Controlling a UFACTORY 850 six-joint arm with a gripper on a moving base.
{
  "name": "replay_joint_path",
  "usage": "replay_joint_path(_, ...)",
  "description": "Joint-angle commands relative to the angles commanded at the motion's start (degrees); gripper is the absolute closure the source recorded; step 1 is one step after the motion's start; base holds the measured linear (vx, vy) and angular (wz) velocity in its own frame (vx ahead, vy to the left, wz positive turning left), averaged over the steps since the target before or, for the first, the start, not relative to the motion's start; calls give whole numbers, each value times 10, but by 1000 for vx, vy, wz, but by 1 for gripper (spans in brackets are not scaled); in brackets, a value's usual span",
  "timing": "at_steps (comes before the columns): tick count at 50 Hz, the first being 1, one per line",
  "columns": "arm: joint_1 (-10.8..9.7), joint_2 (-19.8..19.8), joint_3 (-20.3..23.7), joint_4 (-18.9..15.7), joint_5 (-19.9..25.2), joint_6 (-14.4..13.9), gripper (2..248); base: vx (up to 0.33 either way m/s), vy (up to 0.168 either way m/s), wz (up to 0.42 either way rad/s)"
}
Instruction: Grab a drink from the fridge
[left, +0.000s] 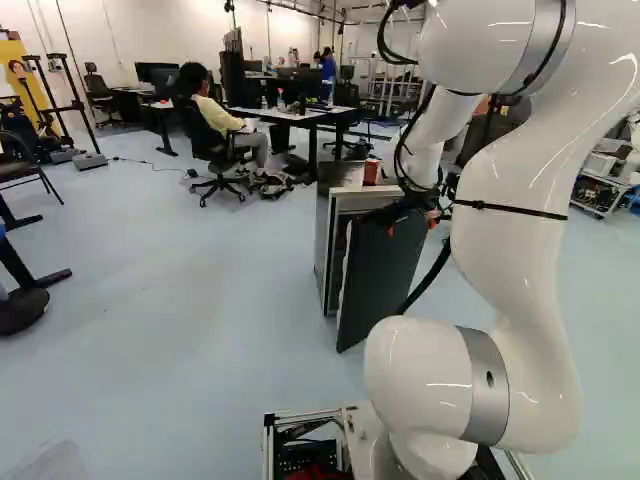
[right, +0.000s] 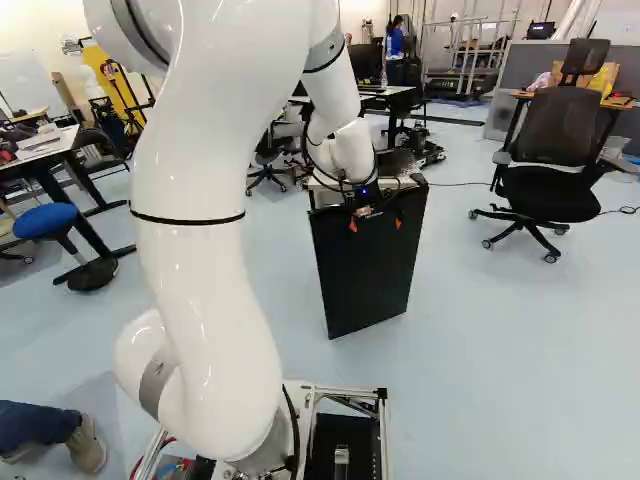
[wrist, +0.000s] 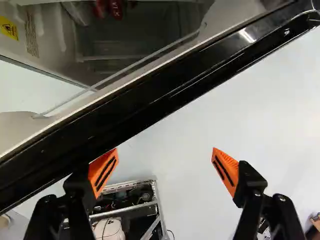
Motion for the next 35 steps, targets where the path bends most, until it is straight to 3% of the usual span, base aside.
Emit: replay_joint_path(35, 31, -27, -37, 0, 0, 0, 3, 0, 0, 0)
